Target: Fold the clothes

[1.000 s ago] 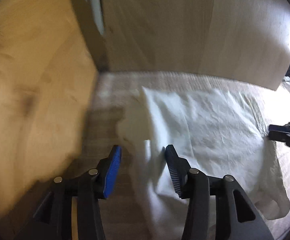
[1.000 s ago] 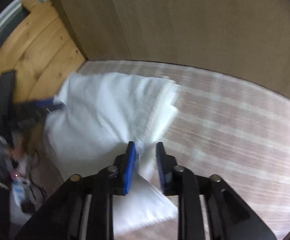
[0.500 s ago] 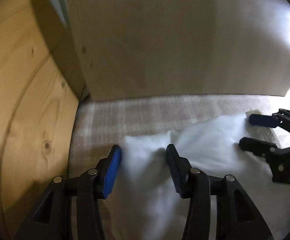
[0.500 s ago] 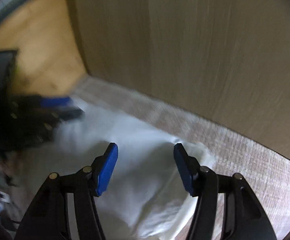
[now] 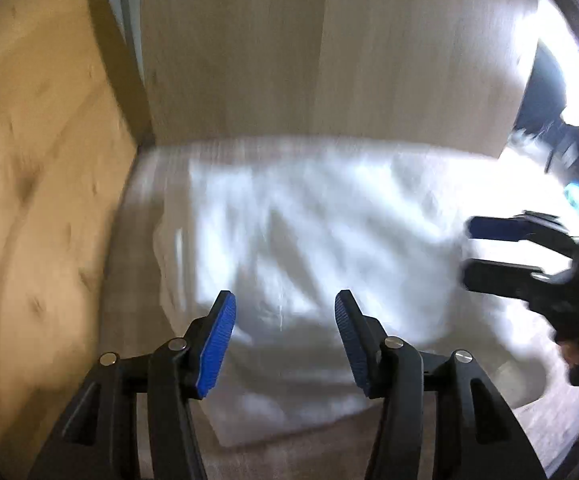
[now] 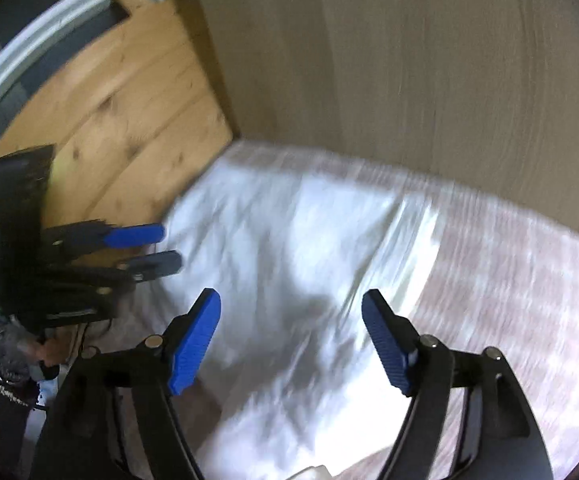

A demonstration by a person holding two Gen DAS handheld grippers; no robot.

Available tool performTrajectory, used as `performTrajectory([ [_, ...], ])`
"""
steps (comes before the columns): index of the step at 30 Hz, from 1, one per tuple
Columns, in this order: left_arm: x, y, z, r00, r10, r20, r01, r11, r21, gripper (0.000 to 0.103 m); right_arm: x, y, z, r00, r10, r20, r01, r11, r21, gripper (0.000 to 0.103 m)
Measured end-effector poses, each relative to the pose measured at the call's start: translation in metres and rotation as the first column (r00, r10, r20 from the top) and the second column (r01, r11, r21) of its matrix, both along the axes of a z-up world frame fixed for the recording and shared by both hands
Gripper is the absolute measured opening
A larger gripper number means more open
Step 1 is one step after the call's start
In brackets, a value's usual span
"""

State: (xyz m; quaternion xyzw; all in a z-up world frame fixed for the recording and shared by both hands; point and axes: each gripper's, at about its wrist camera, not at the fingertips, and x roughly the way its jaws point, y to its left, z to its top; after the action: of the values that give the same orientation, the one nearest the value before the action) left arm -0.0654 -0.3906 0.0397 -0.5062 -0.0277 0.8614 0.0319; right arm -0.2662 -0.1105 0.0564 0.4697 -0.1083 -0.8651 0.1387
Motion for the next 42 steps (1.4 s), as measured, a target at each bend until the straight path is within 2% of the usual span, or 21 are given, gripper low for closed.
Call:
performTrajectory([
  [1, 0.001, -0.004, -0.014, 0.999, 0.023, 0.024, -0.024, 1.000, 0.013, 0.052, 0.002, -0.002, -0.010, 1.000, -0.001, 0.026, 0.001, 1.000, 0.011, 0.073],
  [2, 0.003, -0.006, -0.017, 1.000, 0.029, 0.013, -0.029, 0.999, 0.025, 0.053, 0.004, -0.004, -0.020, 0.999, -0.005, 0.052, 0.003, 1.000, 0.029, 0.073],
  [4, 0.005, -0.008, -0.020, 0.999, 0.043, 0.001, -0.043, 0.999, 0.026, 0.057, 0.012, -0.007, -0.023, 0.999, 0.000, 0.035, -0.003, 0.997, 0.072, 0.073],
  [8, 0.008, -0.005, -0.007, 0.989, 0.135, 0.055, -0.135, 0.991, -0.007, 0.059, 0.027, -0.007, 0.000, 0.999, -0.013, 0.051, 0.005, 0.989, 0.147, 0.073],
  [10, 0.026, 0.002, 0.012, 0.985, 0.168, 0.048, -0.168, 0.986, 0.006, 0.061, 0.044, 0.000, 0.019, 0.999, -0.034, 0.024, 0.030, 0.986, 0.162, 0.073],
  [11, 0.036, 0.006, 0.020, 0.983, 0.182, 0.038, -0.183, 0.983, 0.020, 0.063, 0.054, 0.003, 0.027, 0.999, -0.049, 0.011, 0.046, 0.985, 0.168, 0.073],
  [13, 0.058, 0.019, 0.035, 0.981, 0.191, 0.011, -0.192, 0.981, 0.028, 0.074, 0.077, 0.014, 0.039, 0.997, -0.079, -0.001, 0.078, 0.982, 0.170, 0.073],
  [17, 0.103, 0.051, 0.063, 0.982, 0.182, -0.042, -0.182, 0.983, -0.013, 0.075, 0.122, 0.026, 0.051, 0.990, -0.137, -0.006, 0.137, 0.981, 0.140, 0.073],
  [19, 0.118, 0.061, 0.077, 0.980, 0.191, -0.054, -0.192, 0.981, -0.007, 0.075, 0.144, 0.029, 0.056, 0.987, -0.158, -0.009, 0.158, 0.981, 0.111, 0.073],
  [23, 0.154, 0.087, 0.111, 0.974, 0.203, -0.096, -0.207, 0.978, -0.036, 0.076, 0.174, 0.026, 0.065, 0.987, -0.161, -0.020, 0.163, 0.983, 0.087, 0.073],
  [30, 0.197, 0.120, 0.135, 0.967, 0.225, -0.117, -0.228, 0.973, -0.017, 0.077, 0.226, 0.029, 0.084, 0.986, -0.158, -0.061, 0.163, 0.983, 0.086, 0.073],
  [34, 0.213, 0.138, 0.143, 0.963, 0.239, -0.125, -0.246, 0.968, -0.045, 0.077, 0.251, 0.034, 0.093, 0.986, -0.149, -0.076, 0.157, 0.982, 0.105, 0.073],
  [42, 0.241, 0.166, 0.152, 0.945, 0.301, -0.131, -0.304, 0.953, 0.001, 0.077, 0.294, 0.048, 0.102, 0.990, -0.111, -0.088, 0.122, 0.982, 0.143, 0.073],
])
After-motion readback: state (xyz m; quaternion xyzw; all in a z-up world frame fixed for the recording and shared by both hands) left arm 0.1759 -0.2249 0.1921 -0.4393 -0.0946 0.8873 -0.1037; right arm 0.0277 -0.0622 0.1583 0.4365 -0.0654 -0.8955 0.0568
